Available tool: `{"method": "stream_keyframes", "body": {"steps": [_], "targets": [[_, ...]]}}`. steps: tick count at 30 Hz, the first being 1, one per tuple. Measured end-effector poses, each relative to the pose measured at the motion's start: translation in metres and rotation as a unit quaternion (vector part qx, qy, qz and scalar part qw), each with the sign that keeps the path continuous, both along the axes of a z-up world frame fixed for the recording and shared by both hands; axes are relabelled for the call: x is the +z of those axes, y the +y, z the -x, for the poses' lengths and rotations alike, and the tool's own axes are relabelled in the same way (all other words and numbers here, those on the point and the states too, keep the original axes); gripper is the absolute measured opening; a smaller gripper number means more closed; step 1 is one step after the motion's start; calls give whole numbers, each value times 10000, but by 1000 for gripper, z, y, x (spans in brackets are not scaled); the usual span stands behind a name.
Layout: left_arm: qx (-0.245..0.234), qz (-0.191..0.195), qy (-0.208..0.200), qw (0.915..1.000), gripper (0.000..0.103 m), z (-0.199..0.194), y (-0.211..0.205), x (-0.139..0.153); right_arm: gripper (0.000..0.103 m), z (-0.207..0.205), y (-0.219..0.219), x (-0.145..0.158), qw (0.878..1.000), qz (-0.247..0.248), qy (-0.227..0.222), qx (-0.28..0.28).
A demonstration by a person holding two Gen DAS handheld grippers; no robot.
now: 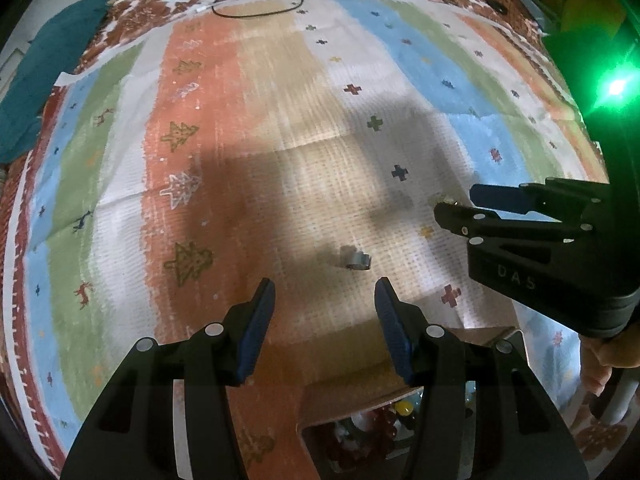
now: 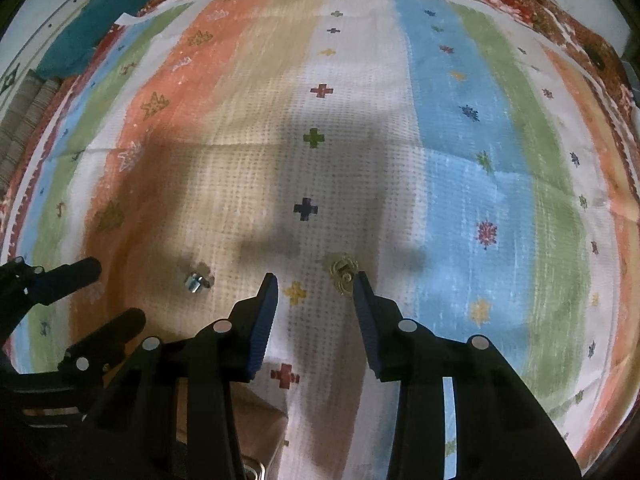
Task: Organize jewelry
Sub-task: 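Move both grippers toward the small silver and gold charms on the cloth, then grasp the silver charm with the left gripper while the right grasps the gold charm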
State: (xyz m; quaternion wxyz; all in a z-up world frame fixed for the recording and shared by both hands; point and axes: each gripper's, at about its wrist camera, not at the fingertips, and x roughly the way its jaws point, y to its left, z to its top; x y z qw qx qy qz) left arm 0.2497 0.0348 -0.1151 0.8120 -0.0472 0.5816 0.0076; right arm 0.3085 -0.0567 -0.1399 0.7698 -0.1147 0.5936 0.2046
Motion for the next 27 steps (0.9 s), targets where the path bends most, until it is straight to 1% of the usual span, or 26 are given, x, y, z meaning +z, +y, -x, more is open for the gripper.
{"method": "stream_keyframes", "body": {"steps": [10,16,21,22,24,26,27], "targets": [[-144,37,140,9998,52,-15,-3,-13,38,-13,3,-21,9997,154,202,-22],[-232,46,261,9994,52,-24,-5,-26,34,-18,3,-27,9995,175,275,-11],[-268,99,324,9991,52,-33,-6,-34,21,-26,6,-33,9993,222,287,-45],[-288,96,336,9990,51,-35,-7,-35,20,-27,6,-34,9993,213,295,-47],[-313,107,348,9988,47,-38,-10,-36,17,-31,7,-35,9993,207,301,-47],[-346,122,381,9986,45,-41,-12,-38,17,-33,7,-35,9994,188,305,-36],[-360,125,397,9985,42,-43,-13,-39,16,-34,7,-35,9994,183,300,-35]]}}
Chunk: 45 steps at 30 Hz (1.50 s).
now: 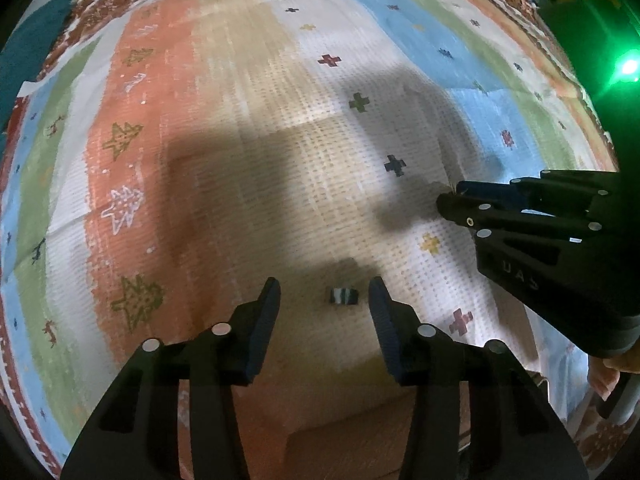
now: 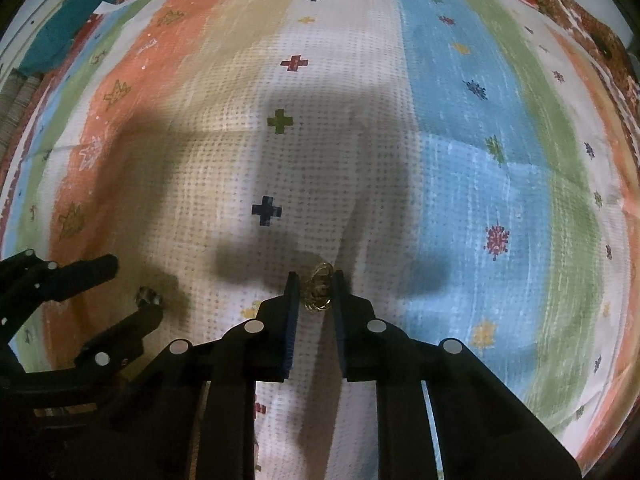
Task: Organize jewelry
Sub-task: 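Grasp the silver charm with the left gripper while the right grasps the gold charm, then carry both charms over the silver tin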
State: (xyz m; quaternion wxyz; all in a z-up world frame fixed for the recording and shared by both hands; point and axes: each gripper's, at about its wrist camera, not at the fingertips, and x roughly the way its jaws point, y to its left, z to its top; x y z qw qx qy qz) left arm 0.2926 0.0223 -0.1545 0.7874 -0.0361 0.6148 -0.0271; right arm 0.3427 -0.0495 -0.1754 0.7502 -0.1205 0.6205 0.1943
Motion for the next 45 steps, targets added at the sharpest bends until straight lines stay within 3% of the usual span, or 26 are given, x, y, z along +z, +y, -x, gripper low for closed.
{"method": "stream_keyframes", "body": {"steps": [5,9,19,26,34,45], "targets": [[-33,-5,102,9999,32,-6,-3,-10,16,-6,-2,-1,10000,-38,-7,1],[-51,-4,83,10000,18,-9,-9,-12,16,-8,-5,0,9999,-106,10,-34],[-26,-12,23,10000,18,0,-12,-7,16,8,-7,7,9999,-38,-133,-29],[307,51,-154,9994,18,12,4,13,16,14,-10,18,9997,-47,-253,-60],[726,8,-304,9969,18,31,14,30,16,38,-17,46,9986,-87,-517,28],[823,121,-751,9937,18,59,15,69,16,70,-7,79,9952,-263,-916,220]]}}
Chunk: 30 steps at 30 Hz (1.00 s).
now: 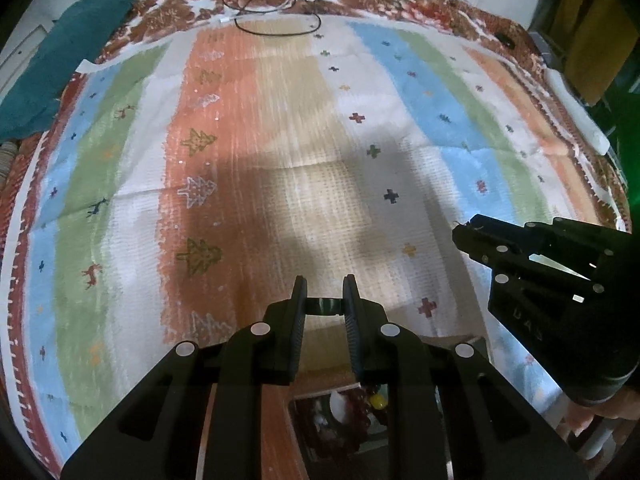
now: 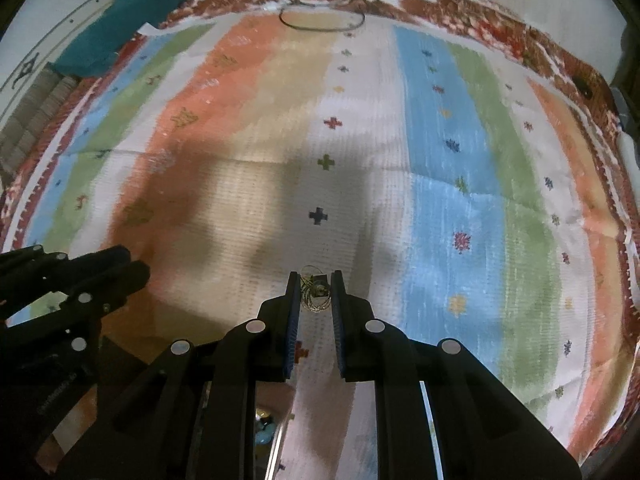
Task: Organize jewelry
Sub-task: 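Carry both charms over the silver tin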
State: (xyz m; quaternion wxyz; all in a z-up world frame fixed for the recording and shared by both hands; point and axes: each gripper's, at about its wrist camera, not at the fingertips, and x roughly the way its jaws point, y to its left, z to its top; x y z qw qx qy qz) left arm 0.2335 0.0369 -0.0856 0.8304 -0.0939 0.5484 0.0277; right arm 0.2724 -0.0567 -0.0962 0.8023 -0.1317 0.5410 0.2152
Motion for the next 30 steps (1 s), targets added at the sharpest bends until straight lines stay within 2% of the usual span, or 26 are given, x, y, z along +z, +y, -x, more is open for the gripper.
{"method": "stream_keyframes", "body": {"steps": [16,30], "targets": [[4,40,-377,9993,18,39,-5,29,16,35,-7,26,9992,-260,-282,148],[-26,109,-575,9983,18,67,-9,42,16,67,-13,42,9974,-501,-393,351]]}}
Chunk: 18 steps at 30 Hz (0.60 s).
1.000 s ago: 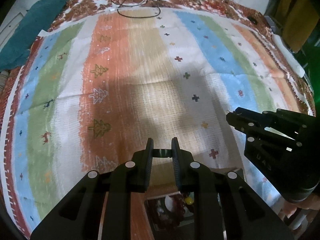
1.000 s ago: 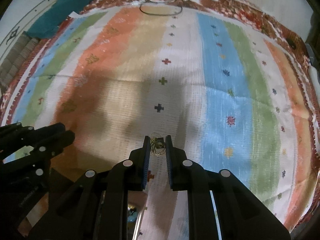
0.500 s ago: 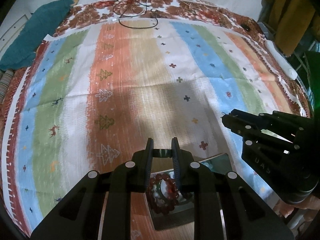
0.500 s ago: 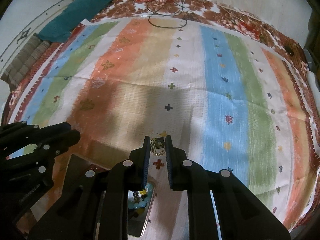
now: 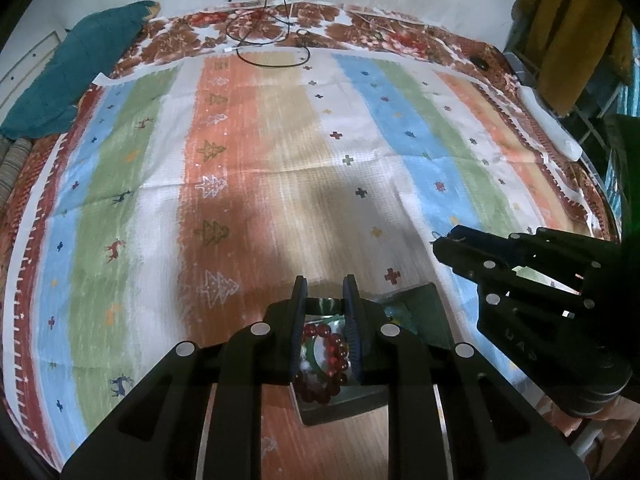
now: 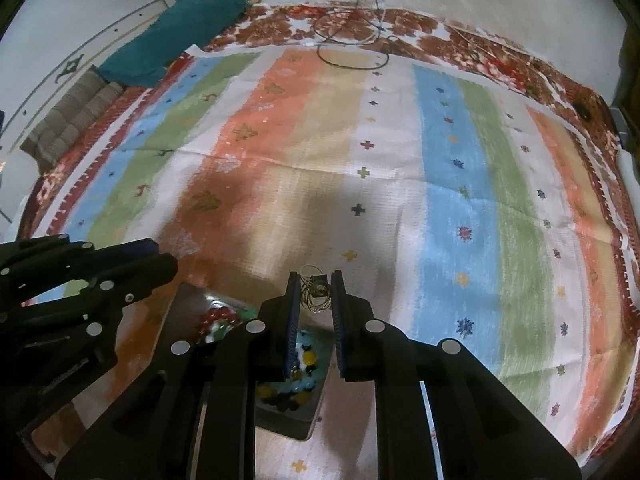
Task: Organize jewelry
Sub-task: 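Carry both charms over the silver tin, then open both grippers to drop the charms into the tin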
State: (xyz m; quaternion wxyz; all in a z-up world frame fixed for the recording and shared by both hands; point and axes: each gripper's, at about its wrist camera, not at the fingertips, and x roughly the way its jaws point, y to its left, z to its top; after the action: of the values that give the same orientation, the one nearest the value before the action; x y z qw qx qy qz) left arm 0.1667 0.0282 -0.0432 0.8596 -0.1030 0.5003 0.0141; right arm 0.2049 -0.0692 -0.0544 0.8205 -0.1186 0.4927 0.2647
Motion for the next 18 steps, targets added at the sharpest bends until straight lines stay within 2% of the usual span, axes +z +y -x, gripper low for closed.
{"method": "stream_keyframes", "body": {"steps": [14,16,18], "targets": [[-141,35,-251,9996,18,25,-7,13,16,21,-3,6,9992,-334,161,148],[-89,94,-228,9997,19,24,-5,13,23,20,-4,5,9993,-309,196,92],[-24,138,-191,9997,25,24,-2,12,26,20,-6,6,9993,-336,181,34]]}}
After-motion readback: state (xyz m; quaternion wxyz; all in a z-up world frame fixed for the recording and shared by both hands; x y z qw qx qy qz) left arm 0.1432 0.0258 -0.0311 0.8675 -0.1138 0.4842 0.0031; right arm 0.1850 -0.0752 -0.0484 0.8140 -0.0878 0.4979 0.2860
